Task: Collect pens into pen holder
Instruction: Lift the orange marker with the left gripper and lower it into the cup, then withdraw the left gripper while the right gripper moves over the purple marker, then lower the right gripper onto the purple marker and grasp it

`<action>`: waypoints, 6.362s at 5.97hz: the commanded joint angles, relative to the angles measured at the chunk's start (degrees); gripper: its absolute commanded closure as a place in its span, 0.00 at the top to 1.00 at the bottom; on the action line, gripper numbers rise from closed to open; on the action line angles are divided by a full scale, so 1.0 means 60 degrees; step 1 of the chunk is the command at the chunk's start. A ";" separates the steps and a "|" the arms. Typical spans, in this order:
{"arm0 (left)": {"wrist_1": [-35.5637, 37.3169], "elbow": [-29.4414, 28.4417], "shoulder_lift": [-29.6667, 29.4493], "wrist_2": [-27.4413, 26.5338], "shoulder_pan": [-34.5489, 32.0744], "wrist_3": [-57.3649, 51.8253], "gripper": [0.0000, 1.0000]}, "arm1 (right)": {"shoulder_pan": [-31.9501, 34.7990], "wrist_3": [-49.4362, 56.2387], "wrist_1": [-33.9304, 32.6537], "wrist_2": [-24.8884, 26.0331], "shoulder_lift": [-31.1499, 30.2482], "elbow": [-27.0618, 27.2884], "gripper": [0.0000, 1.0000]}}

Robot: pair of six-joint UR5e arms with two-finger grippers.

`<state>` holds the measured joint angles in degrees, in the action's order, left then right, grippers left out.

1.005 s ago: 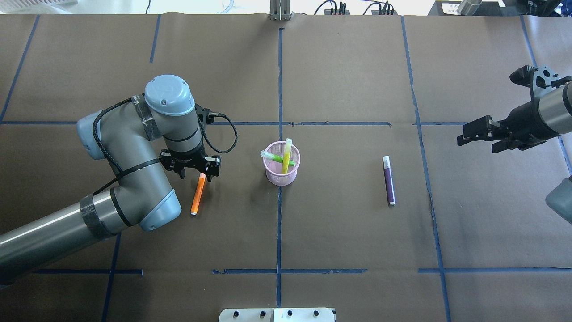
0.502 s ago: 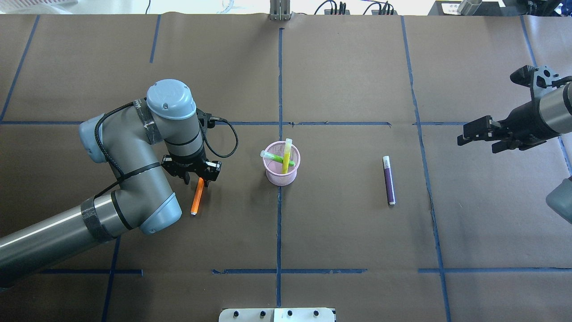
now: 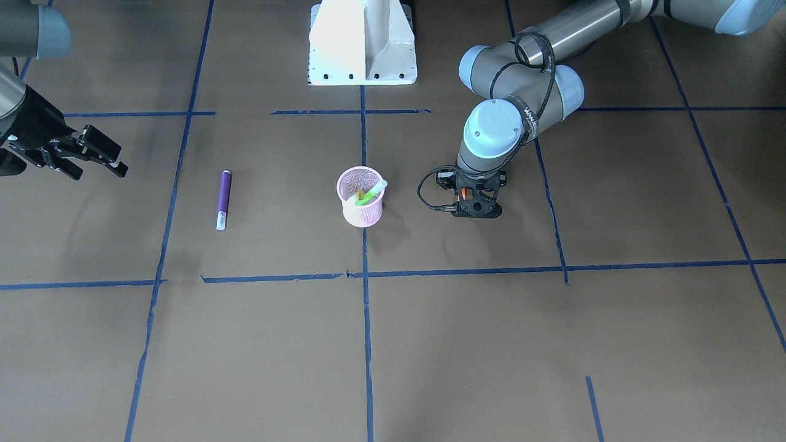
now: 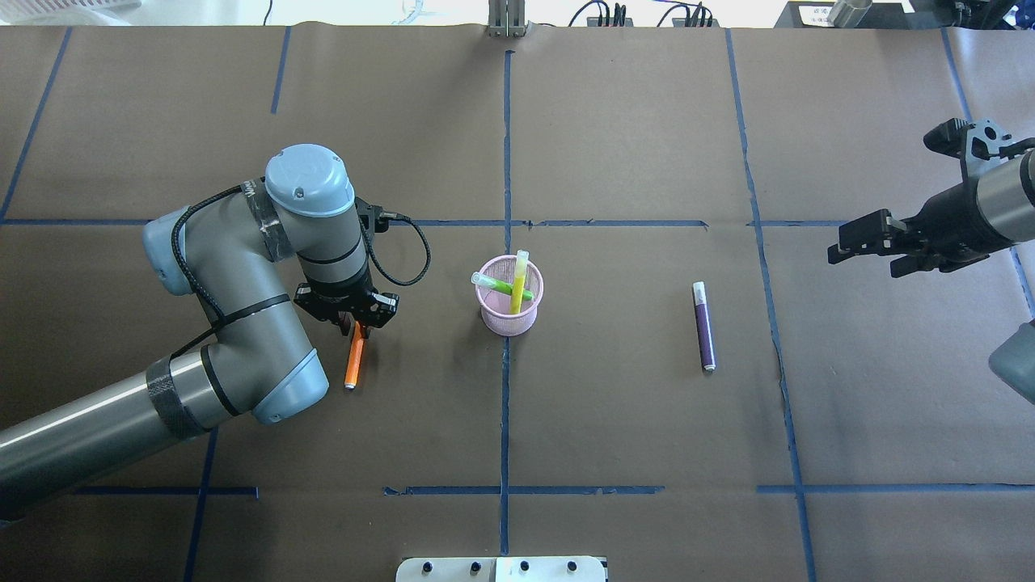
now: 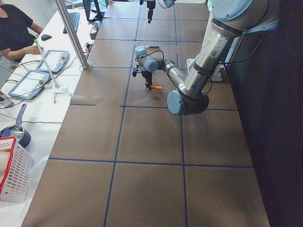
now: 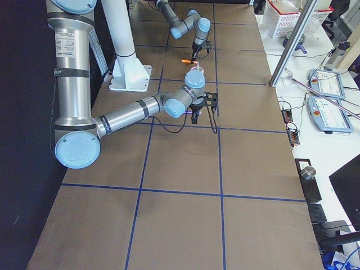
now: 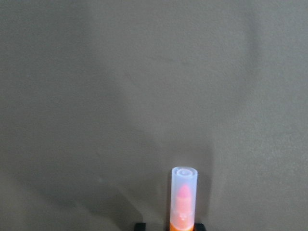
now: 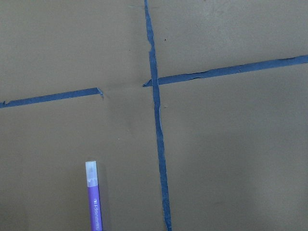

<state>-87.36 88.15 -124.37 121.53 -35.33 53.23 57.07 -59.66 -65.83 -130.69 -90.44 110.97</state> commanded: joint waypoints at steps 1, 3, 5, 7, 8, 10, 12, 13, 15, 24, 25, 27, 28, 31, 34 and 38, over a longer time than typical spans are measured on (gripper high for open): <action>0.0000 0.0000 0.0001 -0.0069 0.0073 -0.0010 0.08 | 0.0025 -0.0003 0.0000 -0.0015 0.0000 0.0020 1.00; -0.0131 0.0567 -0.0116 -0.0040 -0.0130 0.0005 0.00 | 0.0229 -0.0003 -0.0015 -0.0087 0.0043 0.0107 1.00; -0.0235 0.2698 -0.0190 -0.0665 -0.0715 0.0150 0.00 | 0.0333 -0.0018 -0.0015 -0.0293 0.0087 0.0108 1.00; -0.0757 0.4141 -0.0146 -0.3214 -0.0033 0.1536 0.00 | 0.0347 -0.0033 0.0000 -0.0293 0.0117 0.0196 1.00; -0.2125 0.4175 -0.0102 -0.4916 0.0653 0.2137 0.00 | 0.0347 -0.0033 0.0000 -0.0264 0.0117 0.0196 1.00; -0.3457 0.3709 -0.0072 -0.8638 0.2659 0.2933 0.00 | 0.0347 -0.0047 0.0000 -0.0249 0.0117 0.0182 1.00; -0.3545 0.2698 -0.0409 -0.9854 0.2930 0.3550 0.00 | 0.0333 -0.0076 0.0014 -0.0176 0.0102 0.0196 1.00; -0.3588 0.1927 -0.0656 -1.0942 0.2959 0.3579 0.00 | 0.0347 -0.0077 0.0014 -0.0176 0.0102 0.0211 1.00; -0.4057 0.1364 -0.1099 -1.1100 0.3003 0.3535 0.00 | 0.0347 -0.0077 0.0014 -0.0190 0.0102 0.0211 1.00; -0.3955 0.4365 0.0830 -0.9305 0.2625 0.2905 0.91 | -0.2924 -0.2411 -0.0174 0.2384 0.1430 -0.0314 1.00; -0.3912 0.4525 0.1706 -0.8037 0.2231 0.2876 0.91 | -0.3296 -0.2420 -0.0640 0.2388 0.1696 -0.0462 0.99; -0.3534 0.4657 0.2764 -0.6503 0.1525 0.1583 0.91 | -0.3461 -0.2377 -0.3033 0.2315 0.3169 -0.1000 0.90; -0.2472 0.5094 0.3001 -0.6471 0.1437 0.1253 0.91 | -0.3302 -0.1550 -0.3279 0.2271 0.3468 -0.1527 0.88; 0.0512 0.5904 0.3004 -0.6412 0.1407 0.0063 0.92 | -0.2524 0.0871 -0.3165 0.1246 0.3910 -0.3445 0.84; 0.0513 0.5933 0.3004 -0.6427 0.1407 0.0063 0.92 | -0.2495 0.0744 -0.3193 0.0383 0.4057 -0.3263 0.69; 0.0542 0.5918 0.3033 -0.6412 0.1407 0.0063 0.93 | -0.2699 0.0744 -0.3164 0.0439 0.4013 -0.3407 0.67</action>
<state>-84.14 123.59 -106.18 83.05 -26.89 53.57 41.07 -55.19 -84.84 -128.08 -66.46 90.74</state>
